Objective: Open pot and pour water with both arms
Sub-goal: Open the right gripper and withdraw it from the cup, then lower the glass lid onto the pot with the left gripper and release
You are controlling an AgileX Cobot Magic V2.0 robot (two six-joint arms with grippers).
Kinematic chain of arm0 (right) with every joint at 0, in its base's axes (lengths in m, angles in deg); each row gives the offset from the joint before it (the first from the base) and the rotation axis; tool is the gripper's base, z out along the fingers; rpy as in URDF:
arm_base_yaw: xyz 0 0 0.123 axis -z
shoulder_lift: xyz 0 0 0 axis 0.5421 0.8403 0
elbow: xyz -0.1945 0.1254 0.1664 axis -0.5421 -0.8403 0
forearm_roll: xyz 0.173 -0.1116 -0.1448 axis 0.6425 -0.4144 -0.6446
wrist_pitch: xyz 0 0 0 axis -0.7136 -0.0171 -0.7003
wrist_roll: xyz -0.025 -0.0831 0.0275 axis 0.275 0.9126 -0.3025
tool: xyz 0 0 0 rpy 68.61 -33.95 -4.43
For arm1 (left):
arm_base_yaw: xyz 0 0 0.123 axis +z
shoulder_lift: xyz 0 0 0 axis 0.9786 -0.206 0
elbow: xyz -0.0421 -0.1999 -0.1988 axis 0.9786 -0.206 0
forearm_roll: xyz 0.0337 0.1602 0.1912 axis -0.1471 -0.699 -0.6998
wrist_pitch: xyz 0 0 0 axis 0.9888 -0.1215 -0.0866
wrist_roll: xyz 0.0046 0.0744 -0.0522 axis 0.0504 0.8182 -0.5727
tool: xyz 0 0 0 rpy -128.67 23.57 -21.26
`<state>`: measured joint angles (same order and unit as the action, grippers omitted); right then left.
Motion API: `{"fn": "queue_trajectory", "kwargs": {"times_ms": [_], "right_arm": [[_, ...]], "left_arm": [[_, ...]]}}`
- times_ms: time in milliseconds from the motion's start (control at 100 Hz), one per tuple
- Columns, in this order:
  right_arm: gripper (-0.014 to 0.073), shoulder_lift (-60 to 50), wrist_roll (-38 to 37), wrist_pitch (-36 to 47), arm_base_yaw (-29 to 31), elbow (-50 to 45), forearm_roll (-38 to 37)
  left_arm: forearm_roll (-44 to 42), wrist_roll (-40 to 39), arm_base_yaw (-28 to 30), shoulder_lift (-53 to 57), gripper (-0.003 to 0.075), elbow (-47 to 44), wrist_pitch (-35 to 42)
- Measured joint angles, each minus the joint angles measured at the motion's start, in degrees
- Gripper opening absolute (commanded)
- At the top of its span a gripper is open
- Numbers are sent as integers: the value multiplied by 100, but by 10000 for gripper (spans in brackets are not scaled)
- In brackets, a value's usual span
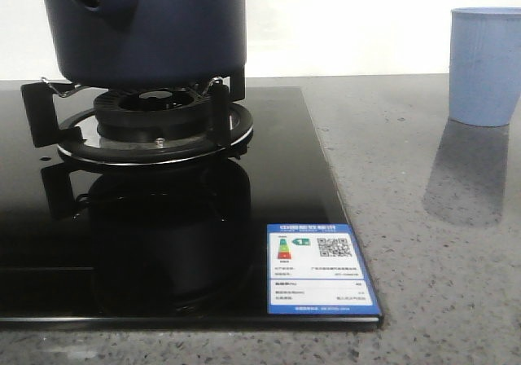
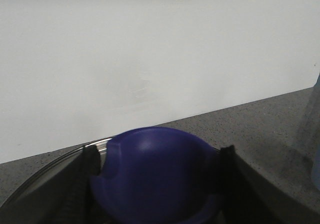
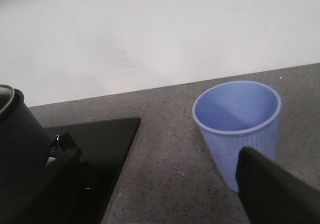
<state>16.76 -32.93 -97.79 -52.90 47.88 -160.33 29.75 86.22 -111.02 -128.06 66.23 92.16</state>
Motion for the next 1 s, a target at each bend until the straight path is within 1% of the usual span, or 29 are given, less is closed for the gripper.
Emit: {"fn": "queue_trajectory", "kwargs": {"times_ms": [580,650,750,800,1000], "right_arm": [[552,0,0,61,0,0,-39],[552,0,0,61,0,0,-39],[552,0,0,75,0,0,-39],[552,0,0,79,0,0,-41],[551,0,11,154,0,0,-168]], "left_arm": [[10,0,0,-147,373,0,96],[10,0,0,-147,410,0,96],[10,0,0,-147,511,0,96],[10,0,0,-147,537,0,85],[10,0,0,166,537,0,33]]}}
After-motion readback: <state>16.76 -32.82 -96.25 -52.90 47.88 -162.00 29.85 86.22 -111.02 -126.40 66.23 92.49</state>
